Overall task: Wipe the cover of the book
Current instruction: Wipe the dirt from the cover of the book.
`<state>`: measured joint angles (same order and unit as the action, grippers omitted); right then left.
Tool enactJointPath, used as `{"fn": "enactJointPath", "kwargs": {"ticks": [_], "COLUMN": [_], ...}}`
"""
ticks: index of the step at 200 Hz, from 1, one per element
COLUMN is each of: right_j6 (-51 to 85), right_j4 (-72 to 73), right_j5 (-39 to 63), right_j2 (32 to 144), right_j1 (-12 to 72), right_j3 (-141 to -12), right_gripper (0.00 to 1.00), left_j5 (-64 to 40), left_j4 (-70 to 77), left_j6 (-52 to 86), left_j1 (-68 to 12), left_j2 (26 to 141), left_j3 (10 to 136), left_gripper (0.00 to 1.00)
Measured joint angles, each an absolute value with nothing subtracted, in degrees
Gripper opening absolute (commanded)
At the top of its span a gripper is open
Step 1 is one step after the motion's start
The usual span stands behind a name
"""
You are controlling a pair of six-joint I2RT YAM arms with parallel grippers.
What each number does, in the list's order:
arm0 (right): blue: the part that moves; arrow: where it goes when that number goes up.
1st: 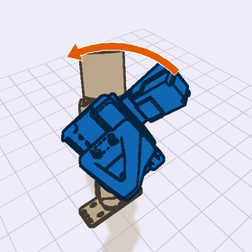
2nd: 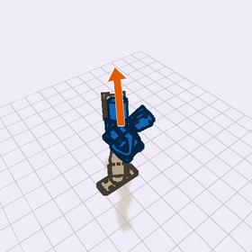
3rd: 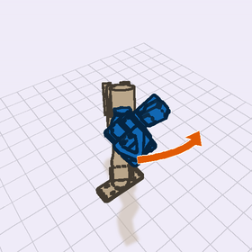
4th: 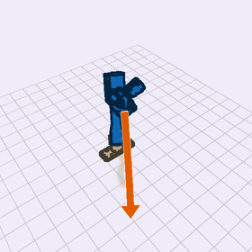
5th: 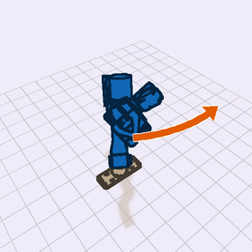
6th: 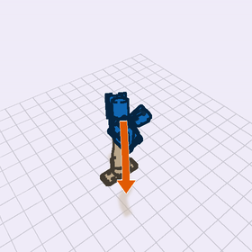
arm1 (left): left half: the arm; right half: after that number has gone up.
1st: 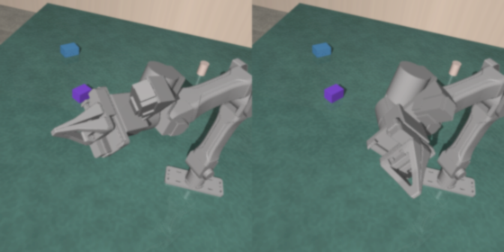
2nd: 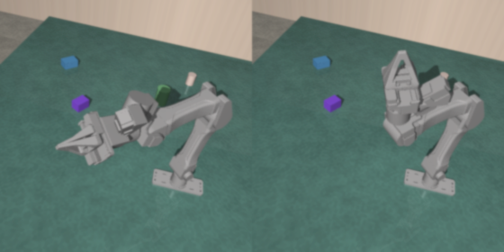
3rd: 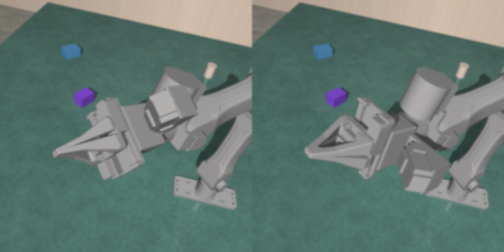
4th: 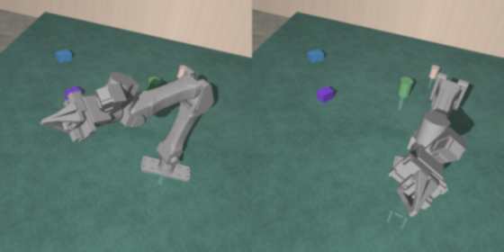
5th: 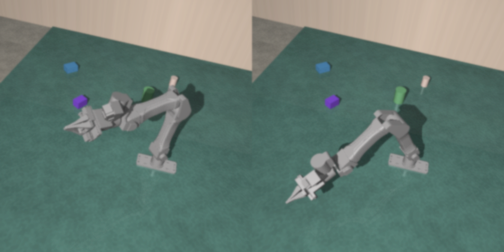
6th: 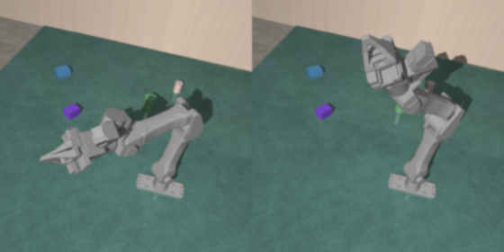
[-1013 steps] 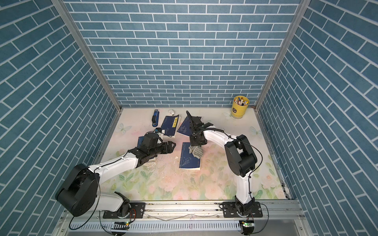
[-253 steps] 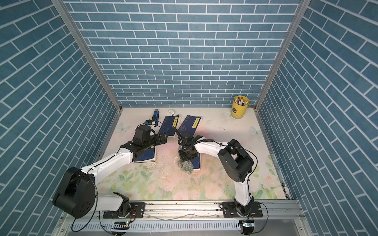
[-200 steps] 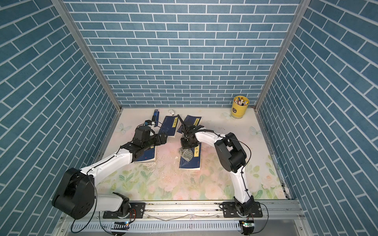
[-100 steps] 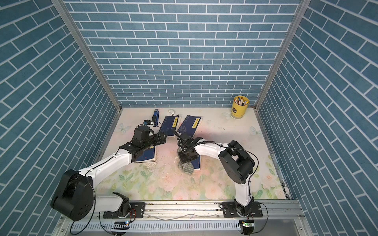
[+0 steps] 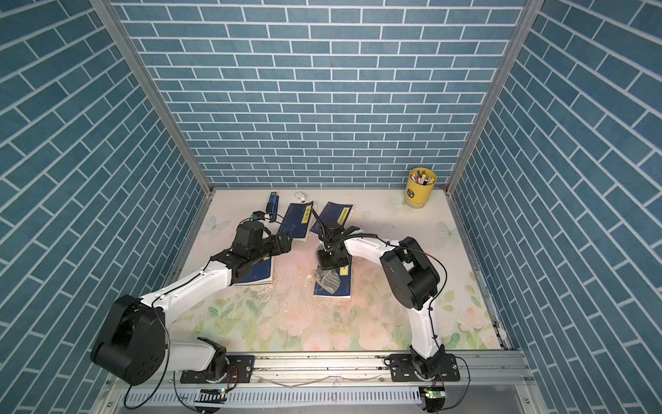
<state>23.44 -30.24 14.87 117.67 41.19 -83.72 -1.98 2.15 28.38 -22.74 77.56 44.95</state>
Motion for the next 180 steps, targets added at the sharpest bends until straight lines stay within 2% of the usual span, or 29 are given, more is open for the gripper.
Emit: {"fn": "enactJointPath", "kwargs": {"ticks": [22,45,77,128,159,180], "right_j6": [22.0,21.1,21.2,25.3,26.6,26.2], "right_j4": [-31.8,-32.2,-29.4,-27.4,-26.3,-27.0], "right_j5": [15.0,14.8,14.4,13.8,15.2,15.7], "right_j2": [122.2,122.7,116.9,104.3,103.3,105.9], "right_j1": [39.4,39.7,41.8,49.6,46.7,42.4], "right_j3": [-90.6,-91.2,-82.1,-64.9,-63.2,-66.6], "right_gripper": [0.00,0.00,0.00,0.00,0.00,0.00], "left_j5": [-1.7,-1.5,-1.3,-1.1,-1.3,-1.4], "left_j4": [2.1,2.1,2.1,2.5,2.5,2.6], "left_j6": [28.7,28.8,28.9,28.9,29.0,29.2], "left_j1": [-22.7,-22.7,-22.7,-22.7,-22.7,-22.7], "left_j2": [77.2,77.2,77.2,78.3,79.3,79.3], "left_j3": [44.9,44.9,44.9,44.9,44.9,44.9], "left_gripper": [0.97,0.97,0.97,0.97,0.97,0.97]}}
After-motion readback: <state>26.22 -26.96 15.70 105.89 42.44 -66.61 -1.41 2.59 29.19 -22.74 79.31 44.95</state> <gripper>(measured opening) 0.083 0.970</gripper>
